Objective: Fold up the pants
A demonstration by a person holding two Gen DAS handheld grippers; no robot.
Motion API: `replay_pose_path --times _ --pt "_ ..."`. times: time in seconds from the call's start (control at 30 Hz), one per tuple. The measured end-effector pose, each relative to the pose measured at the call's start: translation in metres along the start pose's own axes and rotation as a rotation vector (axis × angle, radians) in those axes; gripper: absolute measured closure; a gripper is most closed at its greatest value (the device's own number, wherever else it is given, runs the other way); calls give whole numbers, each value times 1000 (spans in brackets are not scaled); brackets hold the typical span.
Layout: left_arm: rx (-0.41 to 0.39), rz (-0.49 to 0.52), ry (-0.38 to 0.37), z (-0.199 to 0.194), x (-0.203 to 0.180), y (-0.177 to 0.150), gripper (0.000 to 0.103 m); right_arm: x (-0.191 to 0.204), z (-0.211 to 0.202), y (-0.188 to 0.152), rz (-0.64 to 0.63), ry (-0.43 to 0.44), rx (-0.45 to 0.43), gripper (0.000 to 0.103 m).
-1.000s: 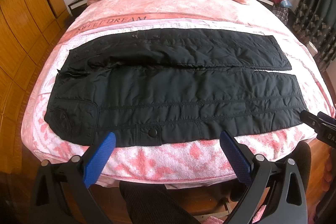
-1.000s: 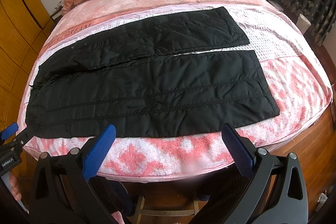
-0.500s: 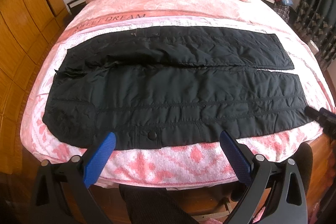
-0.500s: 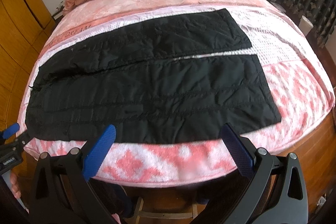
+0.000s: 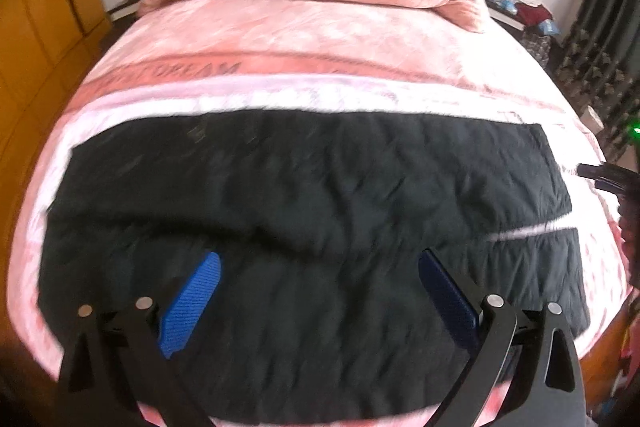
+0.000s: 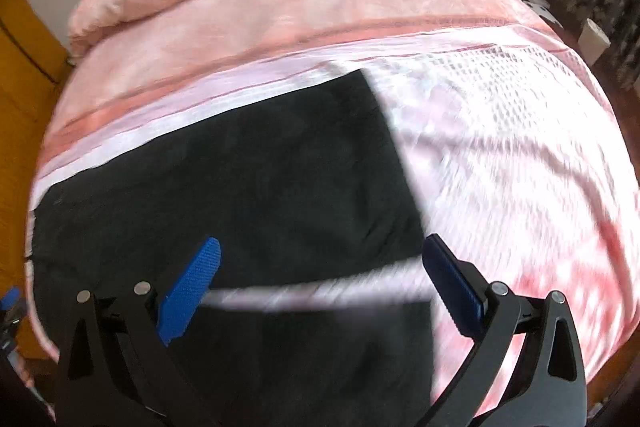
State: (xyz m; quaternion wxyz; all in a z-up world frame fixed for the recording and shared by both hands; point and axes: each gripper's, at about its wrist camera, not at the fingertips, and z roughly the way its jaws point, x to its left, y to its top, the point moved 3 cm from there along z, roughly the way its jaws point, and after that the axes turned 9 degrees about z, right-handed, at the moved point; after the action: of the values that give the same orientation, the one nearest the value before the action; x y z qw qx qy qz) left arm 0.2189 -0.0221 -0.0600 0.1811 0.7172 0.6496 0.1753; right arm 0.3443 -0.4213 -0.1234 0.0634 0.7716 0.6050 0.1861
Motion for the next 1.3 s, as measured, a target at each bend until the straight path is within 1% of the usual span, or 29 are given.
replay_pose_path --times 0.1,0.2,0.27,0.3,0.33,0.37,0.4,0.47,0.5,0.53,0.57,0.6,0.67,0.73,0.87,0.93,0.97,1.1,1.17,1.23,1.3 --pt "-1 18 -75 30 -21 27 4 -15 43 38 -1 5 64 2" --pt "-9 38 -103 53 -39 47 4 -23 82 61 -5 -14 102 2" --pt "-6 52 -113 66 -47 56 4 -25 105 70 -13 -14 127 3" --pt "-8 61 -118 73 -53 62 4 -25 110 72 -14 -2 131 4" --pt "-6 68 -115 79 -55 67 4 -23 114 73 -22 21 130 8" --pt "-3 75 -112 83 -58 69 4 -21 116 72 -36 35 123 14" --pt "0 83 -112 87 -60 72 4 -18 116 71 -58 60 114 29" --pt "3 100 -118 99 -66 80 4 -15 111 66 -92 53 80 39" --pt "2 110 -123 104 -69 83 4 -13 106 62 -134 47 54 54" --pt "4 119 -127 107 -70 85 4 -11 101 58 -177 40 36 77" --pt "6 132 -131 112 -72 88 4 -11 95 55 -209 41 24 82" --pt "5 147 -136 116 -76 92 4 -13 87 54 -223 77 14 88" --pt "-7 197 -158 125 -84 99 4 -14 65 50 -251 134 -31 90" --pt "-26 260 -168 131 -92 109 4 -12 46 46 -277 170 -66 90" --pt "-57 402 -234 144 -107 134 4 -16 2 38 -297 287 -148 91" --pt "-50 491 -274 150 -117 149 4 -19 -14 37 -316 330 -181 91" --pt "-45 519 -290 153 -121 155 4 -19 -23 35 -332 347 -197 91" --pt "-3 650 -383 164 -136 170 4 -20 -39 33 -380 370 -232 91" --pt "39 723 -452 166 -146 173 4 -16 -45 29 -395 378 -243 91" --pt "83 769 -502 168 -153 175 4 -12 -55 21 -408 397 -252 91" --pt "129 805 -524 174 -157 175 4 -13 -62 15 -419 411 -262 91"
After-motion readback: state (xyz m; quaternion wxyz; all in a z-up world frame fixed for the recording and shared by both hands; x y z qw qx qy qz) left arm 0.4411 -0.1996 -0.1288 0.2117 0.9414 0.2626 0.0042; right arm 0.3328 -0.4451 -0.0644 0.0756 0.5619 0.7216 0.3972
